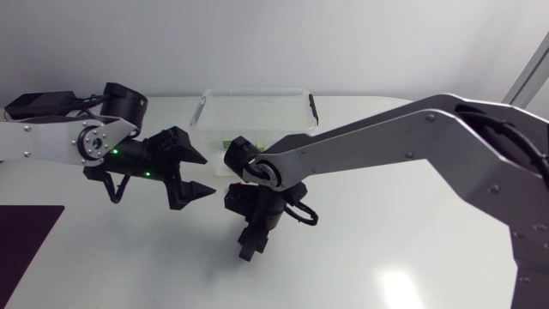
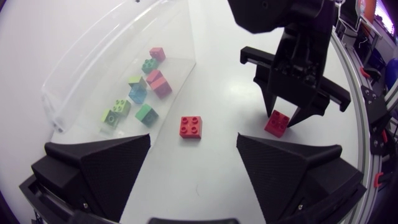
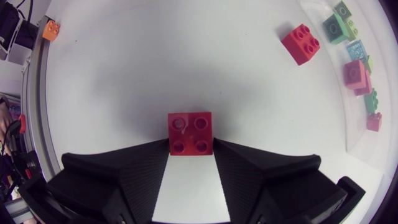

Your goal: Place the duplo bricks in the container

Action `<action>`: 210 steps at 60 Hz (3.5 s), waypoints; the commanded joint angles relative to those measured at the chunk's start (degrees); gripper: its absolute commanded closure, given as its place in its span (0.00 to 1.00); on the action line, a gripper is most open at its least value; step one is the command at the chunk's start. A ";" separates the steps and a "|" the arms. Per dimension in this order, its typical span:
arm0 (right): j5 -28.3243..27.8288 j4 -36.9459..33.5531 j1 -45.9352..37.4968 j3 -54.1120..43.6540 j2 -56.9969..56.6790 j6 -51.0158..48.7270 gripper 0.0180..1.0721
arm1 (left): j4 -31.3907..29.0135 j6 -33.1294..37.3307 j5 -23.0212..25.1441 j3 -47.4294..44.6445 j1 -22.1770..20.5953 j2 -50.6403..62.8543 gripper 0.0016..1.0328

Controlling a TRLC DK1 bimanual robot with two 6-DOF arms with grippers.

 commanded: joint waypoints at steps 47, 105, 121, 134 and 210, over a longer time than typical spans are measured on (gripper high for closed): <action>0.44 0.02 -2.11 -11.34 -19.14 -0.87 0.66 | 14.14 -2.29 -0.54 1.71 -4.37 18.54 0.07; 0.44 -0.42 -6.95 -10.99 -27.67 -0.61 0.66 | 12.04 -4.58 -0.89 1.53 -8.15 18.54 0.08; 0.09 0.10 -11.87 -2.99 -28.46 1.94 0.66 | 10.19 -3.70 -0.89 -2.69 -9.03 15.20 0.08; 0.09 2.21 -13.28 3.69 -24.94 4.14 0.66 | 9.84 -3.53 -0.89 -5.76 -9.47 12.30 0.08; -1.23 2.21 -20.92 30.93 0.46 8.53 0.65 | 12.65 -1.86 2.71 0.12 -6.66 19.85 0.54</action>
